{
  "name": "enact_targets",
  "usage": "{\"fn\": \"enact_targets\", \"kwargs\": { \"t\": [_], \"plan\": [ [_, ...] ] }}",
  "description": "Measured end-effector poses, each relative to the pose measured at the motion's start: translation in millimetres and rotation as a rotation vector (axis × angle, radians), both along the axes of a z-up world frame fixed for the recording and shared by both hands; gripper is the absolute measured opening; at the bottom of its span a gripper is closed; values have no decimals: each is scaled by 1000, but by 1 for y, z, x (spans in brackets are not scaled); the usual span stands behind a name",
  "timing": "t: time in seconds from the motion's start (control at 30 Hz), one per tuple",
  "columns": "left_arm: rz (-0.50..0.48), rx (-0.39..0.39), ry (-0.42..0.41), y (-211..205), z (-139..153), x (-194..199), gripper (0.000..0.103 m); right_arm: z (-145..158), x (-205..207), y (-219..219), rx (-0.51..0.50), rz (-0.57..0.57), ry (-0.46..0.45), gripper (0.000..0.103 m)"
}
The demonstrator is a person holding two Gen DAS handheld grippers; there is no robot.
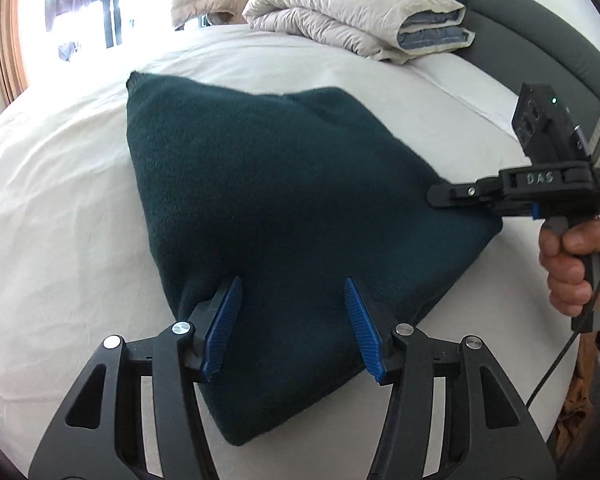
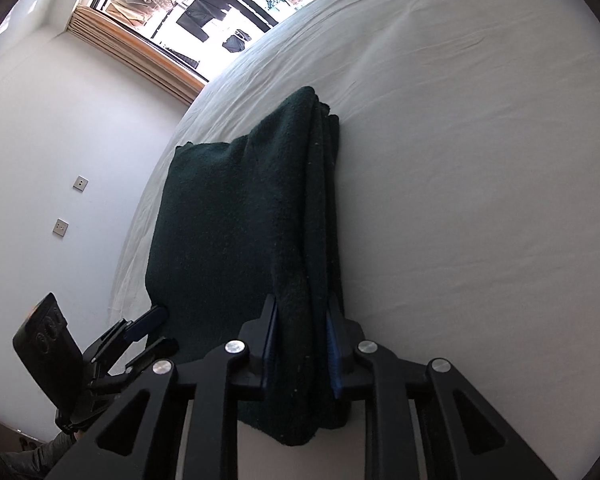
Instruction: Fold small clothes
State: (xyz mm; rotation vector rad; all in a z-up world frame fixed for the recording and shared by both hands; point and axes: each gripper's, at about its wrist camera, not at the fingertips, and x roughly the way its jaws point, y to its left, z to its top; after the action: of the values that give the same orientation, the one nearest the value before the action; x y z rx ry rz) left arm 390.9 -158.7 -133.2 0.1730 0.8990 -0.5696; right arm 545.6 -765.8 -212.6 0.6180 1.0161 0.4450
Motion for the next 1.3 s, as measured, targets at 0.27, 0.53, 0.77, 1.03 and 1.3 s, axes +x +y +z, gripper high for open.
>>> {"fn": "enact_targets", "kwargs": {
  "t": [0.27,0.53,0.77,1.03,1.3],
  "plan": [
    [-31,29,-12,2,-13,1,52,4,-27,-13,-88,-45,-9,30],
    [-36,44,-42,-10,-12,-35,52,70,-45,37,-176,-13,-214,34],
    [-40,34,-40,-13,-2,-52,52,21,-34,77,-224,102,-124,27],
    [69,-24,-96,8,38,-17,52,16,-76,47,-146,70,-168,21],
    [288,-297,-1,62,40,35,66,58,-59,-6,-71,-58,-244,71]
  ]
}}
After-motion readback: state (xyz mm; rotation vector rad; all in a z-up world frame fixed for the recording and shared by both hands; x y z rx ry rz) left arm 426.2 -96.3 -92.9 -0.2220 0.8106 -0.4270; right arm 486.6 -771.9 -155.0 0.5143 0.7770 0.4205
